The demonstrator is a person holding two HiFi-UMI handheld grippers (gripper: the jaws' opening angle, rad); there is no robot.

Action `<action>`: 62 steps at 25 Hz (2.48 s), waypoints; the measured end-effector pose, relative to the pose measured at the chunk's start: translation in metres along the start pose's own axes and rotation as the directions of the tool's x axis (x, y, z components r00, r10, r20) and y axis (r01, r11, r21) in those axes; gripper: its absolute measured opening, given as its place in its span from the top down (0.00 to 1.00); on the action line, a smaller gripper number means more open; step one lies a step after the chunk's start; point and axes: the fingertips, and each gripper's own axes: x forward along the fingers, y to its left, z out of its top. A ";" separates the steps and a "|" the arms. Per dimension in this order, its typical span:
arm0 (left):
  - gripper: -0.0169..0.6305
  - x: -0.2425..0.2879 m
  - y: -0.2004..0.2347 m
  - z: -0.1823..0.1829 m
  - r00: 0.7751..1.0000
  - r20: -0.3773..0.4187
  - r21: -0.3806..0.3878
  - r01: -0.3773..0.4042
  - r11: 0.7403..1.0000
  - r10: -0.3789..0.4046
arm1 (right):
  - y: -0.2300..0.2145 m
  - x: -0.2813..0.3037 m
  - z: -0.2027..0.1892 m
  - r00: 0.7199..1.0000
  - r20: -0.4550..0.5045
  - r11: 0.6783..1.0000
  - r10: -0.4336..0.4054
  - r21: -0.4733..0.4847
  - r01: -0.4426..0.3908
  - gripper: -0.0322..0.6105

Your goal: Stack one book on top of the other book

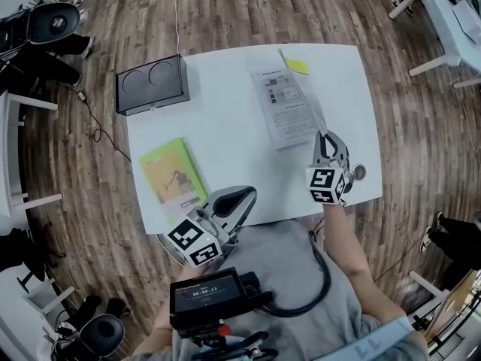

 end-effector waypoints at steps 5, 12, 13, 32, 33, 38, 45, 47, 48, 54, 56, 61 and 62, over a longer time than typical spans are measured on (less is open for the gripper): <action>0.94 -0.013 0.004 -0.001 1.000 0.013 -0.006 -0.017 1.000 0.017 | 0.011 0.002 0.002 0.999 -0.010 0.979 -0.038 -0.202 0.035 0.90; 0.94 -0.028 0.007 -0.003 0.999 0.030 -0.016 -0.029 0.999 0.030 | 0.031 0.007 -0.002 0.998 -0.017 0.880 -0.055 -0.473 0.040 0.90; 0.94 -0.031 0.008 -0.005 0.999 0.032 -0.019 -0.033 0.999 0.033 | 0.035 0.008 -0.004 0.999 -0.016 0.866 -0.051 -0.499 0.036 0.90; 0.94 -0.079 0.030 -0.020 0.994 0.083 -0.096 -0.069 0.993 0.077 | 0.085 0.028 -0.026 0.992 -0.128 0.661 -0.014 -0.746 -0.087 0.89; 0.94 -0.080 0.031 -0.019 0.993 0.086 -0.099 -0.068 0.993 0.077 | 0.086 0.029 -0.028 0.991 -0.135 0.656 -0.013 -0.749 -0.094 0.89; 0.94 -0.084 0.036 -0.016 0.992 0.097 -0.104 -0.066 0.992 0.076 | 0.092 0.033 -0.034 0.986 -0.169 0.646 -0.006 -0.753 -0.125 0.89; 0.94 -0.083 0.037 -0.012 0.992 0.103 -0.097 -0.065 0.993 0.075 | 0.094 0.036 -0.036 0.985 -0.174 0.624 0.007 -0.769 -0.140 0.89; 0.94 -0.082 0.035 -0.011 0.992 0.103 -0.092 -0.059 0.994 0.068 | 0.096 0.036 -0.037 0.985 -0.173 0.621 0.010 -0.771 -0.142 0.89; 0.94 -0.081 0.034 -0.010 0.993 0.103 -0.089 -0.055 0.995 0.064 | 0.096 0.035 -0.036 0.985 -0.172 0.623 0.011 -0.769 -0.141 0.89; 0.94 -0.079 0.029 -0.006 0.993 0.105 -0.070 -0.040 0.997 0.047 | 0.092 0.028 -0.028 0.987 -0.159 0.665 0.004 -0.737 -0.122 0.73; 0.94 -0.078 0.028 -0.006 0.993 0.106 -0.066 -0.039 0.997 0.046 | 0.093 0.024 -0.027 0.988 -0.156 0.672 0.004 -0.731 -0.119 0.71; 0.94 -0.075 0.026 -0.001 0.993 0.111 -0.054 -0.028 0.998 0.034 | 0.092 0.013 -0.018 0.992 -0.128 0.693 0.002 -0.715 -0.094 0.70; 0.94 -0.074 0.025 0.000 0.993 0.112 -0.051 -0.025 0.998 0.031 | 0.091 0.011 -0.015 0.993 -0.121 0.698 0.001 -0.711 -0.088 0.70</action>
